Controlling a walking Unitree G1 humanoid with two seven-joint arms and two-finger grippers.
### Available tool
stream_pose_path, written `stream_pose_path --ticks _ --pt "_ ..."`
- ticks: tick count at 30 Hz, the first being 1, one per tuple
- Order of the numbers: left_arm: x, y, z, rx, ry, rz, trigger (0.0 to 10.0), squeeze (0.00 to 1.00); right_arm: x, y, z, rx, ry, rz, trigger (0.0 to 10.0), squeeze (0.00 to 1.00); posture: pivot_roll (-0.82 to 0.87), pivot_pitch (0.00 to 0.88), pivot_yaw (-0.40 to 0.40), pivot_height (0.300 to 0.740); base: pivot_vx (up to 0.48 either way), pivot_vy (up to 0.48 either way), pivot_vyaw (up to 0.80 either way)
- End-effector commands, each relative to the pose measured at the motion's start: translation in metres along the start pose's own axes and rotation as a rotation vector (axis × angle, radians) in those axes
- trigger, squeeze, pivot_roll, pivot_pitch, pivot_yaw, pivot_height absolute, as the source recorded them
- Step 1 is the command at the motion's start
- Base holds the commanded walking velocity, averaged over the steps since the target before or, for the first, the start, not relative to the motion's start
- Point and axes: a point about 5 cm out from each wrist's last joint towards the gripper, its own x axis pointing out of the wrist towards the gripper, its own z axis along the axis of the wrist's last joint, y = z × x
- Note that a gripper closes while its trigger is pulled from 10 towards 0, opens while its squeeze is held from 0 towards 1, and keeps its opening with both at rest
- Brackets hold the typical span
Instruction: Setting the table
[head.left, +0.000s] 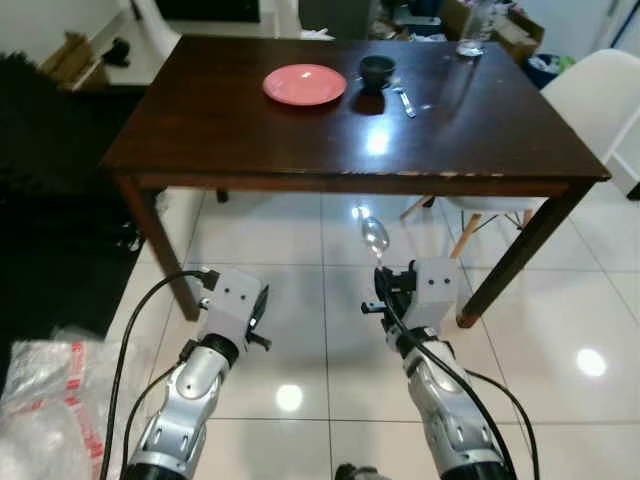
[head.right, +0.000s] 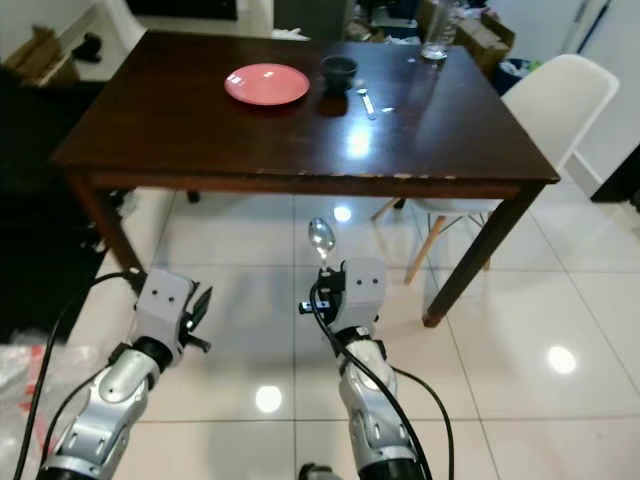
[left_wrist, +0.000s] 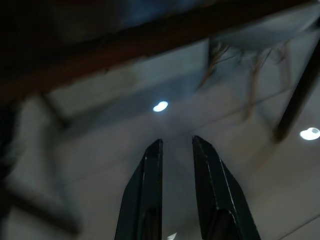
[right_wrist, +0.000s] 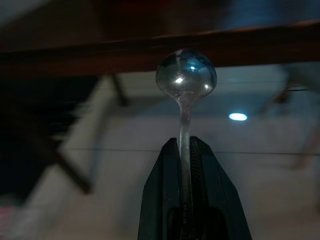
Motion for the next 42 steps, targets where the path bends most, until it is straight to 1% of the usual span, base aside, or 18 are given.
stream_pose_path --ticks 1,4,8,13,14,17,18,19,21,24,26,28,30,31,33,36,38,42 --pt "-0.003 -0.003 -0.005 0.004 0.022 -0.013 10.0 0.0 -0.002 -0.002 -0.002 0.004 0.006 -0.012 10.0 0.0 0.0 0.045 0.043 0.74 0.461 0.0 -0.8" --pt "-0.003 -0.003 -0.005 0.005 0.023 -0.013 10.0 0.0 -0.002 -0.002 -0.002 0.003 0.011 -0.014 10.0 0.0 0.0 0.043 0.044 0.74 0.463 0.0 -0.8" --pt "-0.003 -0.003 -0.005 0.006 0.023 -0.015 10.0 0.0 -0.002 -0.003 -0.001 -0.002 0.009 -0.019 10.0 0.0 0.0 0.042 0.044 0.74 0.463 0.0 0.0" --pt "-0.003 -0.003 -0.002 0.003 0.014 -0.008 10.0 0.0 0.001 -0.002 0.013 -0.048 -0.044 -0.004 10.0 0.0 0.0 0.039 0.046 0.74 0.465 0.0 0.0" --pt "-0.002 0.001 0.005 -0.008 -0.007 0.015 10.0 0.0 0.003 -0.001 0.023 -0.058 -0.081 0.011 10.0 0.0 -0.01 0.038 0.049 0.74 0.465 0.0 0.0" --pt "-0.002 0.01 0.019 -0.015 -0.052 0.06 10.0 0.0 0.005 0.003 0.04 -0.057 -0.135 0.054 10.0 0.0 -0.01 0.037 0.052 0.74 0.465 0.0 0.0" --pt "-0.002 0.015 0.024 -0.015 -0.067 0.079 10.0 0.0 0.005 0.005 0.046 -0.051 -0.153 0.071 10.0 0.0 -0.01 0.037 0.052 0.74 0.465 0.0 0.0" --pt "-0.002 0.022 0.032 -0.016 -0.093 0.106 10.0 0.0 0.007 0.008 0.055 -0.039 -0.182 0.096 10.0 0.0 -0.01 0.037 0.052 0.74 0.465 0.0 0.0" --pt "-0.003 0.025 0.036 -0.015 -0.102 0.113 10.0 0.0 0.007 0.009 0.059 -0.035 -0.192 0.105 10.0 0.0 0.0 0.042 0.05 0.74 0.465 0.0 0.0" --pt "-0.003 0.032 0.049 -0.006 -0.144 0.128 10.0 0.0 0.008 0.014 0.068 -0.015 -0.216 0.123 10.0 0.0 0.0 0.049 0.046 0.74 0.465 0.0 0.0" --pt "-0.002 0.032 0.055 -0.008 -0.159 0.123 10.0 0.0 0.008 0.015 0.069 -0.006 -0.217 0.12 10.0 0.0 0.0 0.05 0.046 0.74 0.465 0.0 0.0" --pt "-0.001 0.031 0.056 -0.009 -0.162 0.12 10.0 0.0 0.008 0.015 0.069 -0.005 -0.217 0.118 10.0 0.0 0.0 0.05 0.046 0.74 0.465 0.0 0.0" --pt "0.001 0.024 0.058 -0.015 -0.167 0.098 10.0 0.0 0.008 0.012 0.068 -0.012 -0.211 0.092 10.0 0.0 0.0 0.05 0.051 0.74 0.465 0.0 0.0" --pt "0.001 0.024 0.058 -0.015 -0.167 0.098 10.0 0.0 0.008 0.012 0.068 -0.012 -0.211 0.092 10.0 0.0 0.0 0.05 0.051 0.74 0.465 0.0 0.0" --pt "0.002 0.016 0.059 -0.019 -0.161 0.074 10.0 0.0 0.007 0.004 0.066 -0.032 -0.193 0.056 10.0 0.0 -0.01 0.052 0.055 0.74 0.465 0.0 0.0" --pt "0.002 0.01 0.058 -0.022 -0.15 0.055 10.0 0.0 0.003 -0.004 0.062 -0.047 -0.171 0.025 10.0 0.0 -0.01 0.053 0.058 0.74 0.465 0.0 0.0" --pt "0.002 0.008 0.058 -0.026 -0.147 0.049 10.0 0.0 0.003 -0.006 0.06 -0.049 -0.161 0.019 10.0 0.0 -0.01 0.053 0.058 0.74 0.465 0.0 0.0" --pt "0.002 0.008 0.058 -0.026 -0.144 0.045 10.0 0.0 0.003 -0.005 0.059 -0.047 -0.155 0.02 10.0 0.0 -0.01 0.053 0.059 0.74 0.465 0.0 0.0"
